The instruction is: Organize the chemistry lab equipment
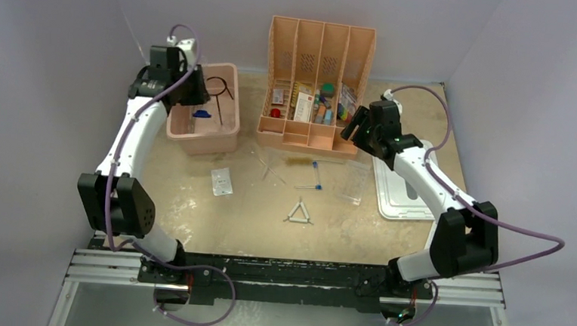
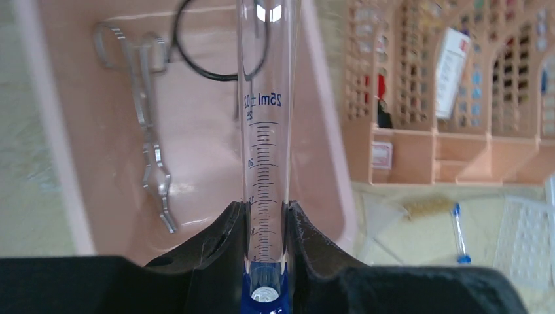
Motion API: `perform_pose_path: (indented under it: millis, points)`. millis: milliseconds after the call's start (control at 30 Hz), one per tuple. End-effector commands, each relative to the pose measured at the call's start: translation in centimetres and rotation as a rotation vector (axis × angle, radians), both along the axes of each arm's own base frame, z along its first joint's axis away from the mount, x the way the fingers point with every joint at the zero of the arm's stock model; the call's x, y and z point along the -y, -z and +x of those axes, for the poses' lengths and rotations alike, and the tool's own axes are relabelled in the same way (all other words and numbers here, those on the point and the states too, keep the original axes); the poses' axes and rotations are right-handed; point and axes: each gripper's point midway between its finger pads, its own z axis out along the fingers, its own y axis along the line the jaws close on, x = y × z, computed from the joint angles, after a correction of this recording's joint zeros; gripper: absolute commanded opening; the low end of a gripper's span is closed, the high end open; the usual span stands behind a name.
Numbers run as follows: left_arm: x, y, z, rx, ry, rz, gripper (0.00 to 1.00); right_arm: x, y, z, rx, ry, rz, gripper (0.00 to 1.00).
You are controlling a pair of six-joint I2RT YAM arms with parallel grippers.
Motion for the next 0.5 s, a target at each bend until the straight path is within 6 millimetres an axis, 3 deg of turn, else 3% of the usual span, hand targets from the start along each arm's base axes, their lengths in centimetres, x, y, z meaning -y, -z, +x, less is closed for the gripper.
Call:
perform_pose_path:
  millis: [0, 133, 467]
  points:
    - [-4.6, -2.2, 2.4, 0.048, -0.207, -0.025, 0.13, -0.7, -3.1, 2.0, 0.085, -0.025, 0.018, 0.71]
    - [-7.7, 1.4, 3.2, -0.084, -0.309, 0.04, 0.11, -1.3, -3.2, 2.5, 0.103, -0.061, 0.022, 0.71]
    - [-10.2, 7.5, 4.1, -0.279, -0.379, 0.192, 0.11, -1.6, -2.7, 3.4, 0.104, -0.069, 0.018, 0.71]
